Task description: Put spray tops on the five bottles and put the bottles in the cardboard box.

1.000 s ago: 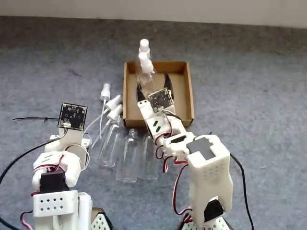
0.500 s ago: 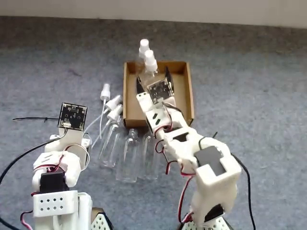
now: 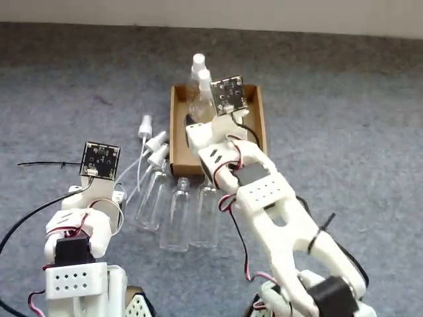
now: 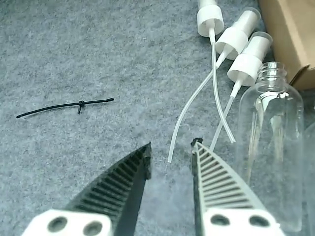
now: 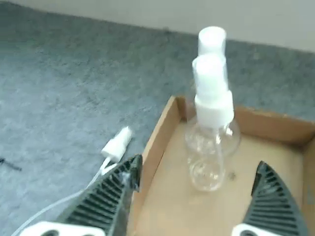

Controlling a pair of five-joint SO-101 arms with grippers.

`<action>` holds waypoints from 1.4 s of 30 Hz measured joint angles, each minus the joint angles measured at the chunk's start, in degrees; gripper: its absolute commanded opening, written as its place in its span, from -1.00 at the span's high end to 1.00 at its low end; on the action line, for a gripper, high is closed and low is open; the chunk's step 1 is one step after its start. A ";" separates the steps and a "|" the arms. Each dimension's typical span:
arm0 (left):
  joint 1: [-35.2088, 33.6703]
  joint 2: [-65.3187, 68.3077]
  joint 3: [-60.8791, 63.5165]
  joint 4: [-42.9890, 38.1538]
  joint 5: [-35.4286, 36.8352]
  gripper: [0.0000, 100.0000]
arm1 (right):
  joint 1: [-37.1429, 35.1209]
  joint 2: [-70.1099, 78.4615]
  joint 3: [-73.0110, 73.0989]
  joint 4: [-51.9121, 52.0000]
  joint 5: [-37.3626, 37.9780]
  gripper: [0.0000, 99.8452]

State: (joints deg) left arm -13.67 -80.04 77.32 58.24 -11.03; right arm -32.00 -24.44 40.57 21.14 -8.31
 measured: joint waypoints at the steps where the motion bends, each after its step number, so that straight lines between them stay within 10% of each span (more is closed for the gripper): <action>1: 0.00 0.00 0.00 0.00 0.00 0.73 | -0.88 -1.23 -1.67 6.07 -2.02 0.40; 8: 0.00 0.00 0.00 0.00 0.00 0.73 | -6.15 -0.97 -10.46 37.27 -17.49 0.39; 20: 0.00 0.00 0.62 0.00 0.00 0.73 | -8.79 7.91 -8.26 41.49 -32.00 0.40; 32: 0.00 0.00 0.62 0.00 0.00 0.73 | -8.88 19.43 -5.98 41.23 -32.35 0.41; 37: 0.00 0.00 0.79 0.00 0.00 0.73 | -5.36 21.98 -5.98 41.67 -32.26 0.78; 42: 0.00 0.00 0.79 0.00 0.00 0.73 | 4.04 21.10 -5.98 41.93 -17.76 0.96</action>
State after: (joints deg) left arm -13.67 -80.04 78.11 58.24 -11.03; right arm -27.96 -3.34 34.59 63.08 -26.07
